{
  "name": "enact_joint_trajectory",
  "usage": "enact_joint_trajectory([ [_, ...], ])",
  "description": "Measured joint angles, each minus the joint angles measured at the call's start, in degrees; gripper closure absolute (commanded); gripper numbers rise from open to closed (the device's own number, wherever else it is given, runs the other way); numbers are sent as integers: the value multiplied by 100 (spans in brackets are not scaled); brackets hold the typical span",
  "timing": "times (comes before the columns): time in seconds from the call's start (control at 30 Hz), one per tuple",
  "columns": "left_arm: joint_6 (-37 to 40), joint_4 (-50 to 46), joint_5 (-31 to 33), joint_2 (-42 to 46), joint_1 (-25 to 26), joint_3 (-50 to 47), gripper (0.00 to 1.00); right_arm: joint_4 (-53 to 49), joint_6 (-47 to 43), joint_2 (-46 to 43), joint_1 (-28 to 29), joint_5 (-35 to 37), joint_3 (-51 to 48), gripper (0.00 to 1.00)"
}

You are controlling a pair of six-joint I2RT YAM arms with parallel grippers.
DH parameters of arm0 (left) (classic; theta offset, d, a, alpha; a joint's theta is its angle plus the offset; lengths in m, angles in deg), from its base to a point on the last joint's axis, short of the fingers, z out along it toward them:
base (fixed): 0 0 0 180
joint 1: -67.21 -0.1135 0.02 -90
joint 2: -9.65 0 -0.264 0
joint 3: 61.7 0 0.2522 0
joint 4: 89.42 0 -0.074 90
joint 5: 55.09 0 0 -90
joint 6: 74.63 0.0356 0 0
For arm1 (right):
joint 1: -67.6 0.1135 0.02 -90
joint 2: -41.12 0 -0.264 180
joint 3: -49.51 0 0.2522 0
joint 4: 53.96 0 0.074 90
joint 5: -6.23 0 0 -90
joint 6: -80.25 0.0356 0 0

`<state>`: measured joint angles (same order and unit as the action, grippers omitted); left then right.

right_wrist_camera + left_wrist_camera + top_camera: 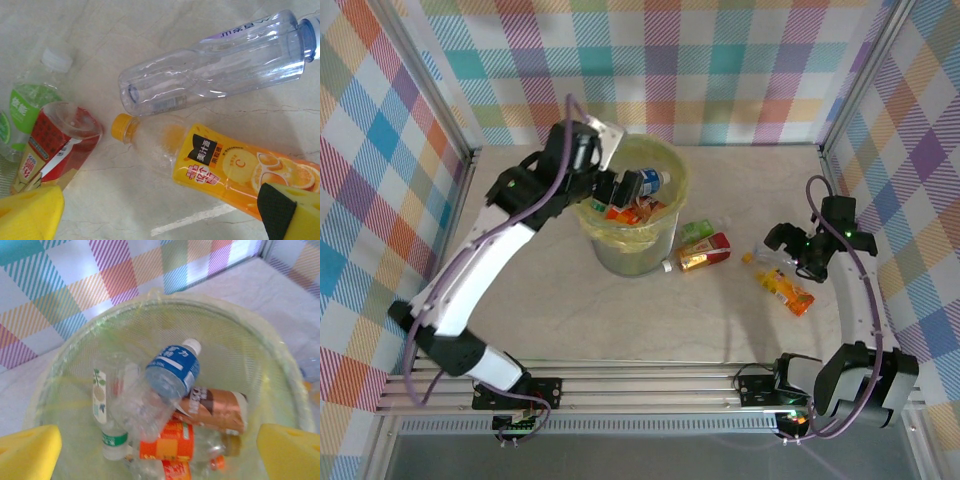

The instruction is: Put the plastic bottles in the bin

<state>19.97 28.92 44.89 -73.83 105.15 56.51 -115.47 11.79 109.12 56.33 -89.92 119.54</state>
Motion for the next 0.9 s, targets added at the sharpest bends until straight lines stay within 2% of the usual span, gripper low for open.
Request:
enact_joint_trajectory([
  [0.13,-474,516,-269,887,0,-1056,0,122,-81,232,-2,2,-109,0],
  [0.33,-1099,1123,-299,1631,0,-2245,0,260,-203,595,-28,9,-162,0],
  [0.57,-1563,1532,-129,1926,0,-2778,0,459,-304,973,-39,7,-339,0],
  [0.9,-1773,1700,15,1961,0,-2826,0,660,-321,1204,-42,-131,-527,0],
])
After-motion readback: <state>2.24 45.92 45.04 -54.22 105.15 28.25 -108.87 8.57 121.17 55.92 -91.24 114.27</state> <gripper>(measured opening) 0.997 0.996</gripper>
